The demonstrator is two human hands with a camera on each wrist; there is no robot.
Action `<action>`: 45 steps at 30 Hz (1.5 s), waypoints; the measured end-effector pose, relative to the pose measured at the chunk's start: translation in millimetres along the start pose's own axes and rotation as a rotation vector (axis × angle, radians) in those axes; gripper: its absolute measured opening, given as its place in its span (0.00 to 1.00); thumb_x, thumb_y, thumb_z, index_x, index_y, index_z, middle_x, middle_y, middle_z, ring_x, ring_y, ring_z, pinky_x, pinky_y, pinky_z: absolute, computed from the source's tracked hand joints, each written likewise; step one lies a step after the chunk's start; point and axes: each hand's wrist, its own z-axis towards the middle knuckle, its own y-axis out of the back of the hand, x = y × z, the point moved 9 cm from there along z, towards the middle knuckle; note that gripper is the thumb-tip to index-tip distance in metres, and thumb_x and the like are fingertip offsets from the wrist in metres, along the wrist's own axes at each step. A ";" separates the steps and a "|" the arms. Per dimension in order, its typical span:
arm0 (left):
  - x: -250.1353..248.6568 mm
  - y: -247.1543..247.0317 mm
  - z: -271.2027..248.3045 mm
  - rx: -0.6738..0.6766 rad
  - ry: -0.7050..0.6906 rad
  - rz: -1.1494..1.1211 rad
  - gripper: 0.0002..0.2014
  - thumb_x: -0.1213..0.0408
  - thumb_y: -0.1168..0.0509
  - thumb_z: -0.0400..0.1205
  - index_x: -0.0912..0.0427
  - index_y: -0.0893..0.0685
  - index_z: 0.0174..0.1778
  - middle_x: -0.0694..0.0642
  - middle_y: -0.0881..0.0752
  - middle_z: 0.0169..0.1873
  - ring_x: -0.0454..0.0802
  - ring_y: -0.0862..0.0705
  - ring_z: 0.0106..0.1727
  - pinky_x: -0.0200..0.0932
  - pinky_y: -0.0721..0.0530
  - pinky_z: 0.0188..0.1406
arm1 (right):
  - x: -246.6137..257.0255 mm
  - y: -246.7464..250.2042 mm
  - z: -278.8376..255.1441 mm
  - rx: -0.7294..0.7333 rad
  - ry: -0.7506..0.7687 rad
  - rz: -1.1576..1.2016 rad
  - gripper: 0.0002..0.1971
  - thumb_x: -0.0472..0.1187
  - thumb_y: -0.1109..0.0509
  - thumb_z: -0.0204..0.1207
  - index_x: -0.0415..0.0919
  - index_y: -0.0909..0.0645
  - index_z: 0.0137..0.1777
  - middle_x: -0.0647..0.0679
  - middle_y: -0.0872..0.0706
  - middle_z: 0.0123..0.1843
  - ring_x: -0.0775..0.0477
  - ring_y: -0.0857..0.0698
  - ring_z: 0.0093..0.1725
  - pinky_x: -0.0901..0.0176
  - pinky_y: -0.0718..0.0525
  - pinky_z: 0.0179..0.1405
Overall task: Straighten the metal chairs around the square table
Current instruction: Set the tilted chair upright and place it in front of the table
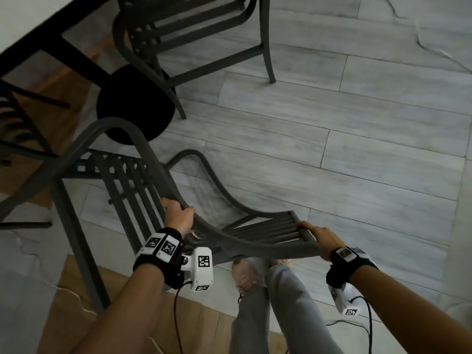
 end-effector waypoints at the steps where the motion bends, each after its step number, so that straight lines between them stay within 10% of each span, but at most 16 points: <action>1: -6.4 5.5 -16.3 0.004 0.002 -0.028 0.42 0.69 0.37 0.75 0.44 0.54 0.79 0.67 0.26 0.72 0.72 0.19 0.65 0.71 0.16 0.58 | 1.7 5.8 -3.6 -0.013 0.003 0.004 0.23 0.40 0.36 0.80 0.57 0.32 0.73 0.40 0.14 0.60 0.36 0.15 0.54 0.47 0.18 0.49; 11: -37.4 75.5 -140.0 0.074 -0.115 -0.260 0.24 0.77 0.38 0.81 0.54 0.35 0.68 0.61 0.17 0.56 0.64 0.12 0.51 0.59 0.12 0.46 | 25.4 70.7 -42.6 -0.078 0.092 -0.172 0.23 0.39 0.29 0.76 0.52 0.26 0.70 0.42 0.18 0.67 0.36 0.17 0.62 0.42 0.17 0.59; 14: -39.3 92.8 -165.0 0.103 -0.148 -0.299 0.25 0.77 0.37 0.80 0.53 0.34 0.69 0.62 0.16 0.55 0.62 0.11 0.49 0.53 0.10 0.37 | 27.8 82.0 -57.4 0.007 0.188 -0.171 0.20 0.36 0.33 0.78 0.69 0.21 0.53 0.38 0.14 0.58 0.32 0.16 0.58 0.37 0.16 0.58; 18: -48.6 113.4 -191.6 0.126 -0.189 -0.342 0.24 0.78 0.37 0.79 0.52 0.33 0.67 0.60 0.16 0.54 0.59 0.09 0.44 0.53 0.10 0.37 | 60.0 124.8 -94.7 -0.083 0.290 -0.189 0.14 0.34 0.26 0.71 0.46 0.15 0.56 0.44 0.15 0.55 0.40 0.17 0.57 0.42 0.18 0.61; 25: -65.2 170.5 -211.1 0.199 -0.303 -0.404 0.20 0.77 0.35 0.78 0.65 0.28 0.66 0.65 0.15 0.47 0.58 0.09 0.40 0.54 0.08 0.38 | 143.8 202.2 -159.9 -0.122 0.397 -0.400 0.13 0.23 0.30 0.61 0.42 0.16 0.39 0.48 0.19 0.43 0.46 0.21 0.41 0.67 0.35 0.33; 30: -54.5 226.4 -212.7 0.254 -0.386 -0.425 0.09 0.76 0.38 0.80 0.65 0.22 0.56 0.64 0.14 0.42 0.56 0.09 0.37 0.53 0.08 0.42 | 223.2 238.1 -213.2 -0.330 0.580 -0.426 0.21 0.16 0.33 0.52 0.43 0.17 0.36 0.55 0.22 0.38 0.43 0.20 0.36 0.52 0.26 0.36; 39: 6.6 308.2 -170.2 0.355 -0.292 -0.427 0.08 0.78 0.39 0.80 0.68 0.22 0.54 0.61 0.13 0.39 0.62 0.09 0.39 0.58 0.08 0.44 | 351.1 182.7 -290.0 -0.515 0.772 -0.702 0.26 0.21 0.27 0.44 0.49 0.21 0.38 0.59 0.30 0.36 0.47 0.19 0.33 0.56 0.28 0.37; 45: 52.0 366.0 -134.0 0.405 -0.078 -0.370 0.12 0.80 0.43 0.82 0.65 0.25 0.58 0.66 0.18 0.52 0.71 0.17 0.56 0.70 0.19 0.59 | 394.8 96.1 -313.6 -0.315 0.795 -0.718 0.19 0.35 0.41 0.60 0.53 0.20 0.48 0.54 0.18 0.47 0.53 0.17 0.28 0.71 0.30 0.24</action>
